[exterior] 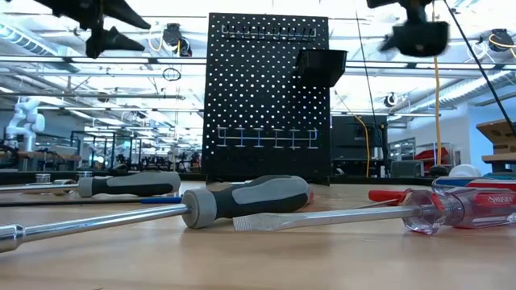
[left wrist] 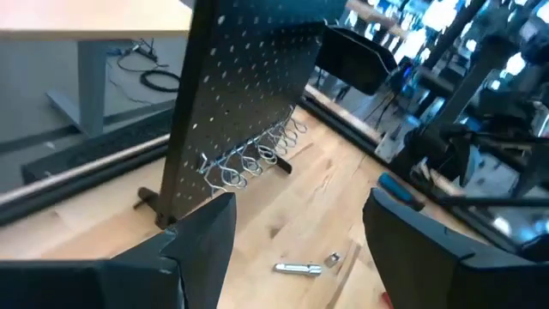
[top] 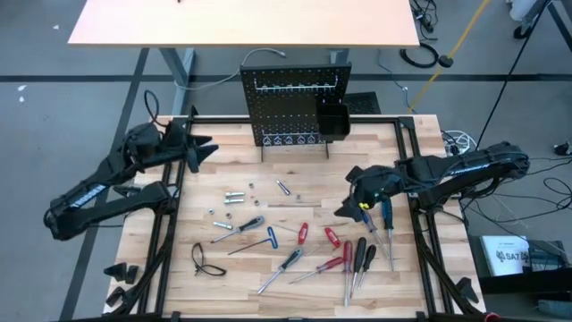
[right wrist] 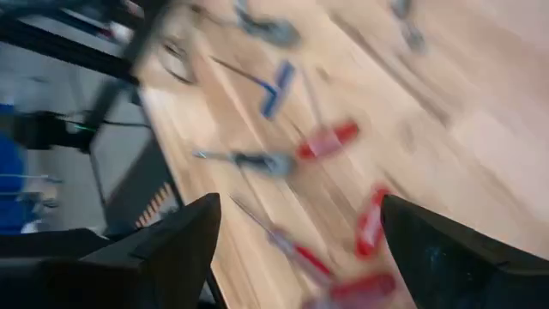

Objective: Hang tools onto peg board
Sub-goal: Hang the black screwdriver on the pegboard

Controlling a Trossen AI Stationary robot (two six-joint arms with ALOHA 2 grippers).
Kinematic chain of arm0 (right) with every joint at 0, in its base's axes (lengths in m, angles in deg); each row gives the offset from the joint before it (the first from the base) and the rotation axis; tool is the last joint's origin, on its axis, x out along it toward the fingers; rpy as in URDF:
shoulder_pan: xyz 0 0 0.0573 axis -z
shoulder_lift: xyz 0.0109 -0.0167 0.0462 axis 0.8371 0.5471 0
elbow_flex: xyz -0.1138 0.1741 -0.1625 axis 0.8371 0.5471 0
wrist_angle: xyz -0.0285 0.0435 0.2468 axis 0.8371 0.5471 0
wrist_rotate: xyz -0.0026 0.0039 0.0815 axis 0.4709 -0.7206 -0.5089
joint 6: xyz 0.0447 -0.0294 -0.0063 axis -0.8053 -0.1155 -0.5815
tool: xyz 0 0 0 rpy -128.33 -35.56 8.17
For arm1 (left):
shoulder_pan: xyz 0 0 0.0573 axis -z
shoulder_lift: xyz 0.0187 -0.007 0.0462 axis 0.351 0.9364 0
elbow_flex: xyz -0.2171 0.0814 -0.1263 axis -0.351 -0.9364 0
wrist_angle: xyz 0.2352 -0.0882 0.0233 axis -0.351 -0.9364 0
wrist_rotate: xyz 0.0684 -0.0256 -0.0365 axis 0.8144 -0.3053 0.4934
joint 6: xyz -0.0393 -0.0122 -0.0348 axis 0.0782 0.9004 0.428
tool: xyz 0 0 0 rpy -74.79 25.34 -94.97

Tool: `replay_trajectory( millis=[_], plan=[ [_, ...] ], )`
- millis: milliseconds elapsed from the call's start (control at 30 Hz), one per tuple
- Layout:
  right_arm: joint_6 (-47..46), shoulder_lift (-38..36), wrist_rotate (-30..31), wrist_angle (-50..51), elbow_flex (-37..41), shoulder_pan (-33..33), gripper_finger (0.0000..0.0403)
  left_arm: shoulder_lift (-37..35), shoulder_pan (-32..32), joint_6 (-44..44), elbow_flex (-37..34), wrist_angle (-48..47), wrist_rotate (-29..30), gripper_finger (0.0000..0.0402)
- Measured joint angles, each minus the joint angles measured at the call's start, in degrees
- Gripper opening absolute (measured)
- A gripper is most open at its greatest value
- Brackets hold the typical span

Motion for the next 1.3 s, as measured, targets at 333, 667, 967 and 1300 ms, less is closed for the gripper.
replay_trajectory(
  millis=[333, 667, 967, 1300],
  plan=[
    [-23.2, 7.2, -4.3, 7.6, 0.0, -9.7, 0.0313, 6.6, 11.9, -6.3, 1.5, -4.0, 4.3, 0.0255],
    [-59.7, 12.7, 4.3, 9.2, -4.8, -25.2, 0.0313, 16.8, 23.3, -7.7, 1.5, 7.3, 7.6, 0.0255],
    [-69.5, 18.3, 6.9, 18.7, -7.1, -34.8, 0.0313, 20.3, 34.7, 2.3, 1.5, 13.5, 24.3, 0.0255],
    [-69.5, 26.6, 7.8, 20.4, -7.1, -36.8, 0.0294, 22.7, 43.5, 18.2, 1.4, 12.6, 35.0, 0.0255]
  ],
)
